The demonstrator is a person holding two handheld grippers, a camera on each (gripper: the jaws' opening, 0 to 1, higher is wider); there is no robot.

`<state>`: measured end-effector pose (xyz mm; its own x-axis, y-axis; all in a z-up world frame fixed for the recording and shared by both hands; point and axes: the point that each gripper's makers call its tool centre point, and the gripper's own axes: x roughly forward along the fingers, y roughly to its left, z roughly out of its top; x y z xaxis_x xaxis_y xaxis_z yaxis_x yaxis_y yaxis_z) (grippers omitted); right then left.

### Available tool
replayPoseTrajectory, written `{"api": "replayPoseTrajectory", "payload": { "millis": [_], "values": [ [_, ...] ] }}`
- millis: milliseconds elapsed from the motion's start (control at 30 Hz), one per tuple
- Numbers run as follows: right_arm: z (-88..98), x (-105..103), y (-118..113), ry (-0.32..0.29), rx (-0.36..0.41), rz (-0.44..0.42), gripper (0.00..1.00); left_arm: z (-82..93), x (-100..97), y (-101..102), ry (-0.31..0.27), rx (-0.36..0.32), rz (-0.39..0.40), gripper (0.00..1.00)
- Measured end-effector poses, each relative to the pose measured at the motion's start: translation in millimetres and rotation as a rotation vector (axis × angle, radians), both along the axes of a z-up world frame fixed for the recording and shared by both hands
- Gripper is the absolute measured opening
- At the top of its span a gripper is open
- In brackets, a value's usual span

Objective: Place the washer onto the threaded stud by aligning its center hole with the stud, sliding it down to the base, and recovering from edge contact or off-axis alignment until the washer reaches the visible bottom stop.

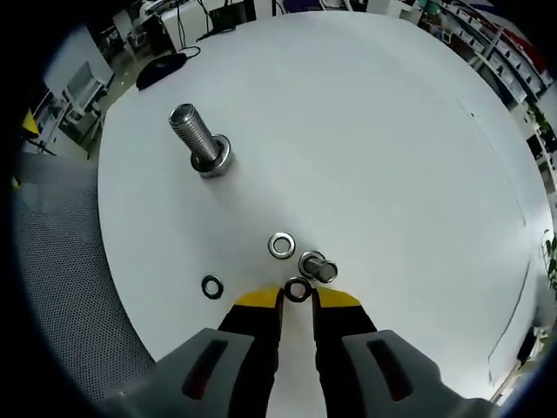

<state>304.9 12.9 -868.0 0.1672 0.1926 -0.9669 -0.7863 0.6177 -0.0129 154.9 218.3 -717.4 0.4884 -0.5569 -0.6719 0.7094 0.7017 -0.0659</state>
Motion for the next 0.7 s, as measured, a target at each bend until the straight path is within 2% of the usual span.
{"api": "replayPoseTrajectory", "payload": {
  "millis": [233, 533, 700],
  "values": [
    [-0.8, 0.3, 0.5, 0.022, -0.049, -0.011, 0.16, -0.5, -0.4, 0.2, 0.001, 0.004, -0.002, 0.28],
    [0.7, -1.3, 3.0, 0.013, 0.001, -0.082, 0.20, -0.1, 0.0, 0.5, -0.001, 0.004, 0.000, 0.28],
    [0.1, -0.7, 4.2, 0.016, -0.019, -0.059, 0.19, -0.7, -0.5, 0.2, 0.001, 0.007, -0.003, 0.27]
  ]
}}
